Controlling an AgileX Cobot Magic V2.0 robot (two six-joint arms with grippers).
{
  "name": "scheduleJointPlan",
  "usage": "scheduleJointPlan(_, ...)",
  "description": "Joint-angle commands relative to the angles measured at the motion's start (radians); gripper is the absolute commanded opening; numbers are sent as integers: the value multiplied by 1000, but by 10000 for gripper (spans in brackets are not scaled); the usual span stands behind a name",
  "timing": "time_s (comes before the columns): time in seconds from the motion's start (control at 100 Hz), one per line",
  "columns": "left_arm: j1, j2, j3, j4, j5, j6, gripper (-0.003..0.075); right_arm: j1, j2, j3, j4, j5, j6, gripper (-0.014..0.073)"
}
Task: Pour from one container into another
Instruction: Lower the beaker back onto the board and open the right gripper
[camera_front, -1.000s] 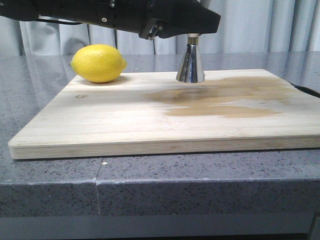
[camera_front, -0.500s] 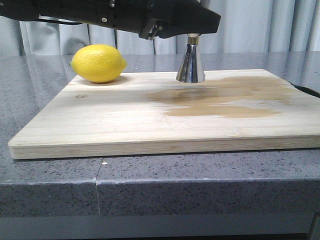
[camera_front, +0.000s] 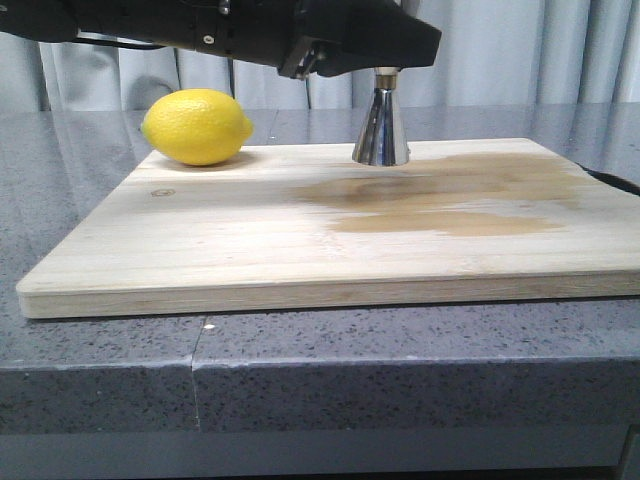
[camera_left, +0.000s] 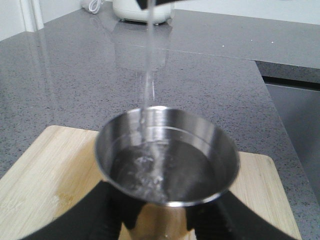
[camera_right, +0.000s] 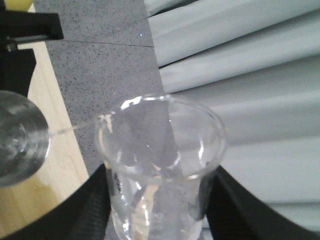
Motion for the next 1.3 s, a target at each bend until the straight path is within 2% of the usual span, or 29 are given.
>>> scheduleJointPlan(0.0, -4, -61, -31, -77, 54, -12, 264, -14, -31, -40, -10, -32, 144, 277)
scheduleJointPlan(0.14, -4, -61, -31, -77, 54, -12, 264, -82, -37, -40, 7, -32, 410, 277)
scheduleJointPlan(0.25, -4, -61, -31, -77, 54, -12, 264, -176, -52, -10, 85, -81, 510, 277)
scheduleJointPlan(0.49, -4, -61, -31, -77, 54, -12, 264, -354, -87, 186, 379, -379, 530, 277)
scheduleJointPlan(0.69, -4, -61, -31, -77, 54, -12, 264, -399, -84, 413, 550, -787, 532, 277)
scheduleJointPlan(0.8, -4, -61, -31, -77, 54, -12, 264, -399, -57, 508, 587, -984, 535, 277)
scheduleJointPlan(0.87, -4, -61, -31, -77, 54, -12, 264, -399, -20, 535, 592, -1059, 535, 277)
scheduleJointPlan(1.29, -4, -61, -31, -77, 54, -12, 264, -399, 226, 540, 622, -1310, 544, 277)
